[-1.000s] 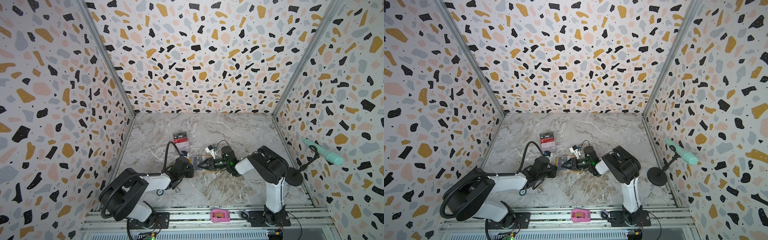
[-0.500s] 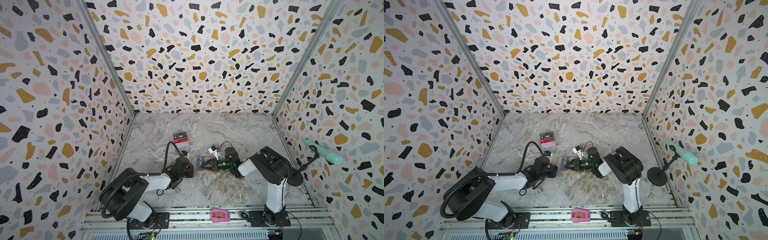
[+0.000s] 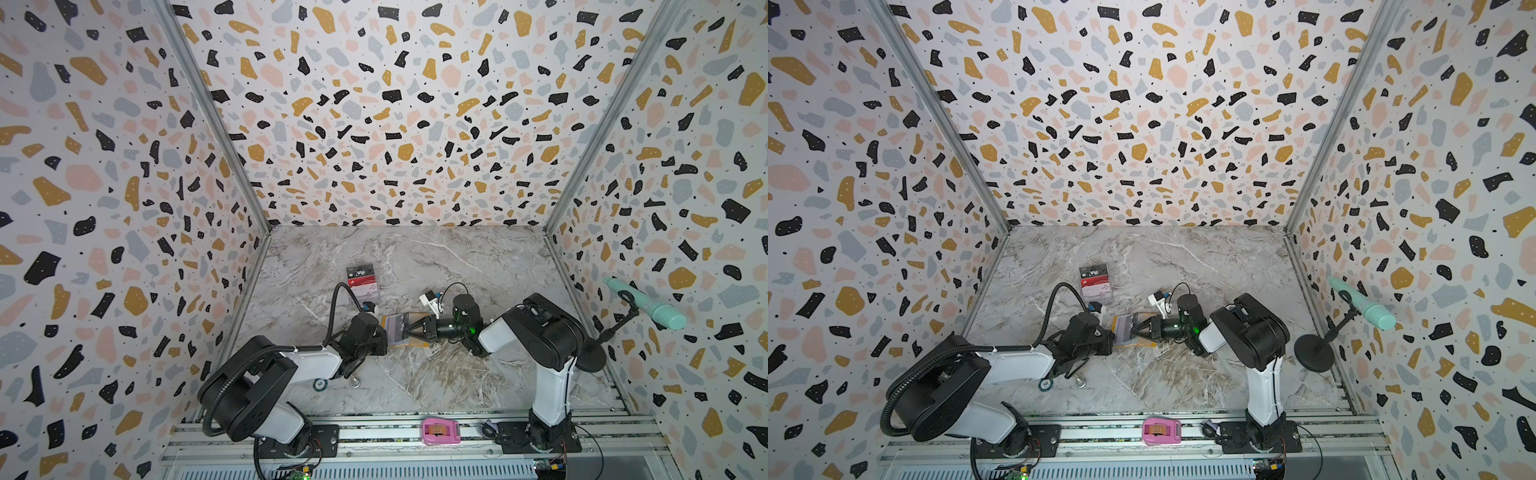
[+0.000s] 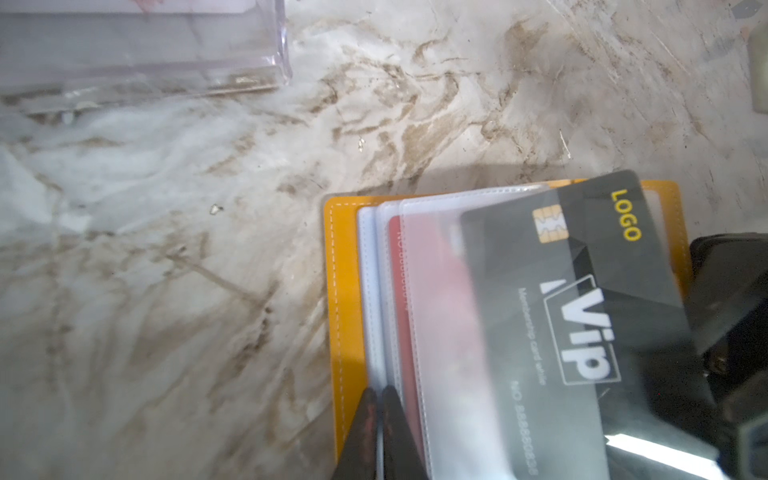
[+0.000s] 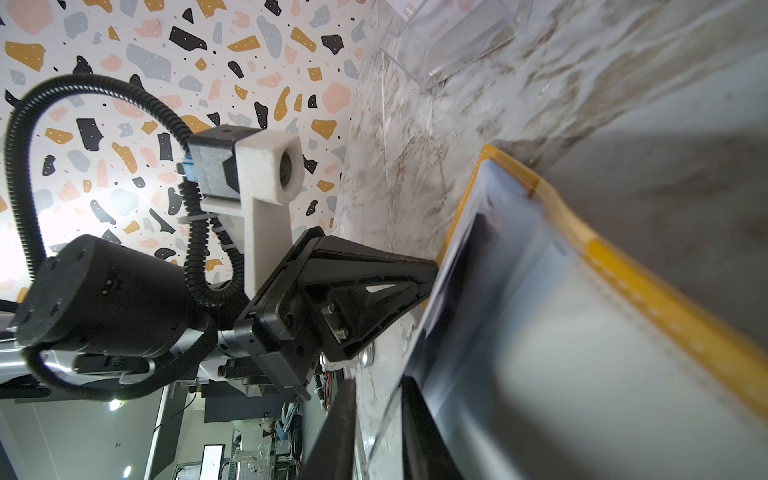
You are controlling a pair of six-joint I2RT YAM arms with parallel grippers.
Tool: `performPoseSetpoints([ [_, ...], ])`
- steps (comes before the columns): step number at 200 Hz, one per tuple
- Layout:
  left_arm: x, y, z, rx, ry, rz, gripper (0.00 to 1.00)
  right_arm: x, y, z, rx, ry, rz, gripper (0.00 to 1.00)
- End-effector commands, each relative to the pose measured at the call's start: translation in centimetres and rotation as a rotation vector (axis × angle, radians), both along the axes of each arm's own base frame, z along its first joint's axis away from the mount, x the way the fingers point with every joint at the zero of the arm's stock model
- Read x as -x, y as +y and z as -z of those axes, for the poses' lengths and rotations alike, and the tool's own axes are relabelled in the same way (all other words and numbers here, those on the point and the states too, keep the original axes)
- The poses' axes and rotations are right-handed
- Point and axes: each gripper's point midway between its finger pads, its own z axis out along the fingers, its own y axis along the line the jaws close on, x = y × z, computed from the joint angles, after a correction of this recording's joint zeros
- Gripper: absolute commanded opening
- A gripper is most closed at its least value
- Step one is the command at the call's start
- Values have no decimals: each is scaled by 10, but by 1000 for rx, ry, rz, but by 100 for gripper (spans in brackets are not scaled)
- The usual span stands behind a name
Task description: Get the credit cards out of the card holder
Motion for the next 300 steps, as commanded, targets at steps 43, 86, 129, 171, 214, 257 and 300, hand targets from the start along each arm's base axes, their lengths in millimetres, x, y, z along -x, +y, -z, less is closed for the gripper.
performPoseSetpoints([
  [43, 28, 18, 33, -84, 128, 1, 9, -3, -3, -19, -35, -46, 10, 16],
  [86, 28, 19, 32, -84, 124, 0, 9, -3, -4, -16, -20, -46, 16, 13],
  [129, 27, 19, 30, -80, 119, -4, 9, -4, -6, -15, 3, -49, 24, 11],
  [171, 30, 20, 29, -69, 122, -8, 9, -6, -9, -13, 32, -61, 30, 6],
  [214, 31, 19, 25, -37, 106, -6, 9, -9, -14, -9, 64, -61, 43, 1],
  [257, 34, 20, 19, -18, 100, -13, 9, -14, -23, -8, 99, -85, 38, 1],
  [300, 35, 22, 12, 4, 84, -26, 10, -21, -33, -10, 148, -119, 43, 0],
])
